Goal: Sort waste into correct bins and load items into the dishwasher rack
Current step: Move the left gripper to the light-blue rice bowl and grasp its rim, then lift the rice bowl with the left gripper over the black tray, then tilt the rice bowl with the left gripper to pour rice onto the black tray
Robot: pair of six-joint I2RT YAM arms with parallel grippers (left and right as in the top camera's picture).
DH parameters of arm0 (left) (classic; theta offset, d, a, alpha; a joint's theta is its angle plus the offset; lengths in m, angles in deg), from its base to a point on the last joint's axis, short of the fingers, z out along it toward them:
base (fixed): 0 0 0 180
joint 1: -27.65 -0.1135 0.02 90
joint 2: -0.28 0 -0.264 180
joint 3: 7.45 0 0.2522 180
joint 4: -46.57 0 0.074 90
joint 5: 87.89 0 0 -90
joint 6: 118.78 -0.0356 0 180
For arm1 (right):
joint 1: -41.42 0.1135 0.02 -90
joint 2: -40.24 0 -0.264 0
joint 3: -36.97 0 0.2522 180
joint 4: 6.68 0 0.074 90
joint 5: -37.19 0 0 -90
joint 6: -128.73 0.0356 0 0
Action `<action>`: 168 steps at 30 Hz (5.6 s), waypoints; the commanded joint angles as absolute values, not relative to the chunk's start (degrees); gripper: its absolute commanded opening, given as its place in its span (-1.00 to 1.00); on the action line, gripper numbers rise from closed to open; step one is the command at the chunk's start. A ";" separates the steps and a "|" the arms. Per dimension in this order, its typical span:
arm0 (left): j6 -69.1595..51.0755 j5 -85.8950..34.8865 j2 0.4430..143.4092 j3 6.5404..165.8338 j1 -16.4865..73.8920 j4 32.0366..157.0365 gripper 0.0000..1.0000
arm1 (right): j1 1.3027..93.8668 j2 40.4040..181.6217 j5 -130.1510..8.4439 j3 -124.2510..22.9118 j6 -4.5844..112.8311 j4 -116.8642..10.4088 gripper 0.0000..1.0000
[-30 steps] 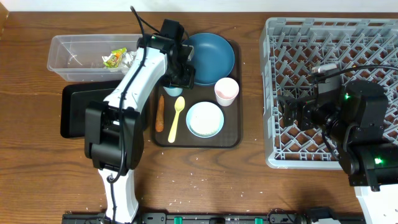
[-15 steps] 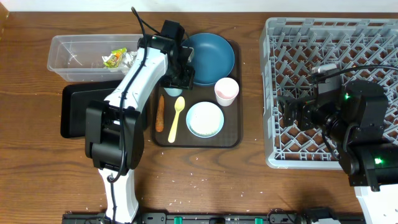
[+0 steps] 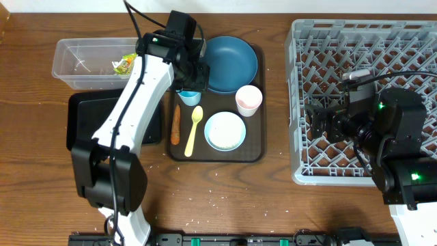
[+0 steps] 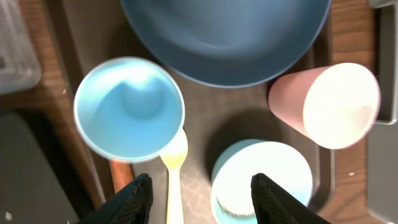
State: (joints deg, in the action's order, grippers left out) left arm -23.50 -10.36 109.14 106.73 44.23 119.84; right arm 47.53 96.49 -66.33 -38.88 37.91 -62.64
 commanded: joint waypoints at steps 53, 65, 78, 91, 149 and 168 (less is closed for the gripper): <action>-5.99 2.01 112.94 86.82 72.51 107.49 -0.88 | 46.85 96.51 -66.79 -39.77 37.84 -66.29 0.99; -6.04 -3.39 101.40 90.19 65.35 112.23 -0.88 | 46.85 96.51 -66.79 -39.77 37.84 -65.92 0.99; -12.03 -12.83 90.41 89.64 37.43 117.56 -0.88 | 46.85 96.51 -66.81 -39.77 37.84 -65.41 0.98; -26.84 -40.67 91.94 84.90 6.27 116.21 -0.88 | 46.87 96.51 -68.84 -39.77 37.84 -64.32 0.99; -21.21 -87.95 111.02 83.24 -10.91 118.90 -0.88 | 46.85 96.51 -69.37 -39.77 37.82 -64.39 0.99; -27.37 -83.34 111.19 83.08 -10.91 121.08 -0.88 | 46.85 96.51 -69.37 -39.77 37.82 -64.08 0.99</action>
State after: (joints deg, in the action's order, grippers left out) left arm -24.90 -83.38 111.32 83.30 -10.80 121.41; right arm 47.53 96.49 -68.91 -38.88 37.91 -64.32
